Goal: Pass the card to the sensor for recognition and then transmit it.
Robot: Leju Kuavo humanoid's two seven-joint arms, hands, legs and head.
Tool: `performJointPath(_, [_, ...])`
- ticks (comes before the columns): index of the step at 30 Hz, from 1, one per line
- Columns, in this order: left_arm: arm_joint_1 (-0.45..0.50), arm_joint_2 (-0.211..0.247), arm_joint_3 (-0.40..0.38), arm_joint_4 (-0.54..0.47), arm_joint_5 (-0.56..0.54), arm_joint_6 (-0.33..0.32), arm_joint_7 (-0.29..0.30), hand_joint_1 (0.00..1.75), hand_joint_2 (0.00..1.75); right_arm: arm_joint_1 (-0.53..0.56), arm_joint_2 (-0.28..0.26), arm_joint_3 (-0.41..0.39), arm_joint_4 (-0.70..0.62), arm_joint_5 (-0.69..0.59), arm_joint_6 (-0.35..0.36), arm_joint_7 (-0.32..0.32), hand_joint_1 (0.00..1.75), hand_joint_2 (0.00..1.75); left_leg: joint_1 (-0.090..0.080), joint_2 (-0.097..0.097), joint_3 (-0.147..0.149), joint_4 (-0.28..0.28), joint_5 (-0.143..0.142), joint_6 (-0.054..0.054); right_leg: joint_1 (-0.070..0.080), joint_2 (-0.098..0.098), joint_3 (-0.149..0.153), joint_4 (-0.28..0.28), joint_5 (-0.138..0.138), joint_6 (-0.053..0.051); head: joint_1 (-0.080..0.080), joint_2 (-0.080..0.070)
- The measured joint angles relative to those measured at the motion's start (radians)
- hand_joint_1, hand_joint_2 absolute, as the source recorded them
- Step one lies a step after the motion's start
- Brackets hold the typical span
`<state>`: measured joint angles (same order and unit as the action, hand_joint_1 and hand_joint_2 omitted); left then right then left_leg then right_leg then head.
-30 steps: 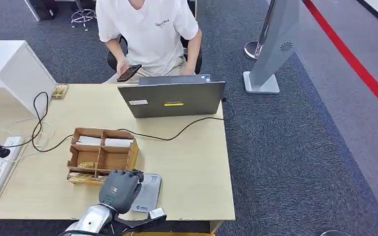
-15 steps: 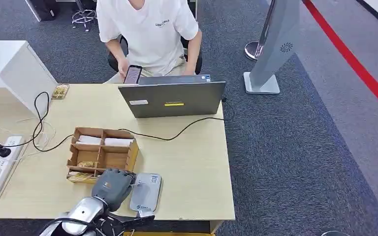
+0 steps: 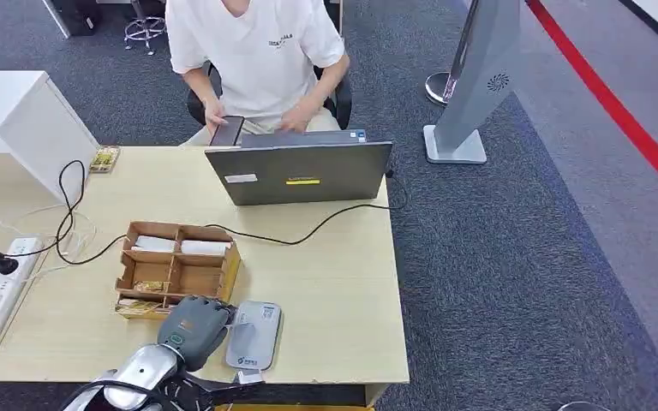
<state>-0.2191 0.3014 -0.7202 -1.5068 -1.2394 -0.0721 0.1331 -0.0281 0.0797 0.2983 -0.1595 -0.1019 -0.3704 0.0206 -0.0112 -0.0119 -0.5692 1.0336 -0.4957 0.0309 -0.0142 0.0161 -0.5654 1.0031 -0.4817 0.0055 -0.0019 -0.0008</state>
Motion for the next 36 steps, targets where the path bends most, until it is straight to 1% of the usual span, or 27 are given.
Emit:
performJointPath(18, [0.0, 0.001, 0.0, 0.0, 0.0, 0.0, 0.0, 1.75, 1.75, 0.0, 0.0, 0.0, 0.0, 0.0, 0.0, 0.0, 0.0, 1.75, 0.0, 0.0, 0.0, 0.0, 0.0, 0.0, 0.0, 0.0, 0.0, 0.0, 0.0, 0.0, 0.0, 0.0])
performJointPath(19, [0.001, -0.001, 0.0, -0.002, -0.021, 0.019, -0.012, 1.75, 1.75, 0.0, 0.0, 0.0, 0.0, 0.009, 0.0, -0.002, 0.0, 1.75, 0.0, 0.0, 0.0, 0.0, 0.0, 0.0, 0.0, 0.0, 0.0, 0.0, 0.0, 0.0, 0.0, 0.0])
performJointPath(20, [0.014, -0.017, 0.0, -0.021, -0.077, 0.067, -0.044, 1.75, 1.75, 0.0, 0.003, 0.003, 0.0, 0.03, -0.001, -0.003, 0.0, 1.75, 0.0, 0.0, 0.0, 0.0, 0.0, 0.0, 0.0, 0.0, 0.0, 0.0, 0.0, 0.0, 0.0, 0.0])
performJointPath(21, [0.034, -0.025, 0.008, -0.054, -0.146, 0.15, -0.072, 1.75, 1.75, 0.0, 0.005, 0.01, 0.0, 0.05, -0.008, 0.0, 0.0, 1.75, 0.0, 0.0, 0.0, 0.0, 0.0, 0.0, 0.0, 0.0, 0.0, 0.0, 0.0, 0.0, -0.002, 0.0])
performJointPath(22, [0.055, -0.041, 0.012, -0.096, -0.204, 0.272, -0.093, 1.75, 1.75, 0.0, 0.008, 0.016, 0.0, 0.066, -0.012, 0.007, 0.0, 1.75, 0.0, -0.001, -0.001, 0.0, 0.0, 0.0, 0.0, 0.0, 0.0, 0.0, 0.0, 0.0, -0.002, 0.0])
performJointPath(23, [0.073, -0.058, 0.012, -0.134, -0.236, 0.444, -0.096, 1.75, 1.75, -0.001, 0.013, 0.023, 0.0, 0.074, -0.015, 0.011, 0.0, 1.75, 0.0, -0.002, -0.001, 0.0, 0.0, 0.0, 0.0, -0.001, 0.0, 0.0, 0.0, 0.0, 0.0, 0.0])
performJointPath(24, [0.081, -0.066, 0.012, -0.16, -0.248, 0.588, -0.101, 1.75, 1.75, -0.004, 0.016, 0.029, 0.0, 0.077, -0.017, 0.012, 0.0, 1.75, 0.0, -0.002, -0.002, 0.0, 0.0, 0.001, 0.0, -0.001, 0.0, 0.0, 0.0, 0.0, 0.002, 0.0])
performJointPath(25, [0.089, -0.078, 0.012, -0.179, -0.254, 0.699, -0.102, 1.75, 1.75, -0.006, 0.02, 0.033, 0.0, 0.081, -0.017, 0.015, 0.0, 1.75, 0.0, -0.001, -0.001, 0.0, -0.001, 0.0, 0.0, 0.0, 0.0, 0.0, 0.0, 0.0, 0.004, 0.0])
performJointPath(26, [0.096, -0.084, 0.013, -0.198, -0.256, 0.778, -0.101, 1.75, 1.75, -0.007, 0.024, 0.036, 0.0, 0.082, -0.017, 0.016, 0.0, 1.75, -0.001, 0.0, -0.001, 0.0, -0.001, 0.001, 0.0, 0.0, 0.0, 0.0, -0.001, 0.0, 0.003, 0.0])
performJointPath(27, [0.101, -0.087, 0.013, -0.211, -0.255, 0.782, -0.104, 1.75, 1.75, -0.007, 0.026, 0.039, 0.0, 0.083, -0.016, 0.016, 0.0, 1.75, -0.001, 0.0, -0.001, 0.0, -0.001, 0.001, 0.0, 0.0, 0.0, 0.0, -0.001, 0.001, 0.002, 0.0])
performJointPath(29, [0.114, -0.089, 0.016, -0.219, -0.255, 0.761, -0.125, 1.75, 1.75, -0.007, 0.028, 0.04, 0.0, 0.056, -0.002, 0.004, 0.0, 1.75, -0.001, -0.001, -0.001, 0.0, -0.001, 0.001, 0.0, -0.001, 0.0, 0.0, -0.001, 0.001, 0.002, 0.0])
performJointPath(31, [0.129, -0.09, 0.017, -0.219, -0.26, 0.765, -0.138, 1.75, 1.75, -0.007, 0.028, 0.031, 0.0, 0.024, 0.008, -0.012, 0.0, 1.75, 0.0, -0.001, -0.001, 0.0, -0.001, 0.0, 0.0, -0.001, 0.0, 0.0, -0.001, 0.001, 0.002, 0.0])
performJointPath(36, [0.151, -0.099, 0.032, -0.22, -0.278, 0.769, -0.156, 1.75, 1.75, -0.007, 0.029, 0.027, 0.0, 0.019, 0.016, -0.014, 0.0, 1.75, 0.0, -0.001, -0.001, 0.0, -0.001, 0.0, 0.0, -0.001, 0.0, 0.0, -0.001, 0.001, 0.001, 0.0])
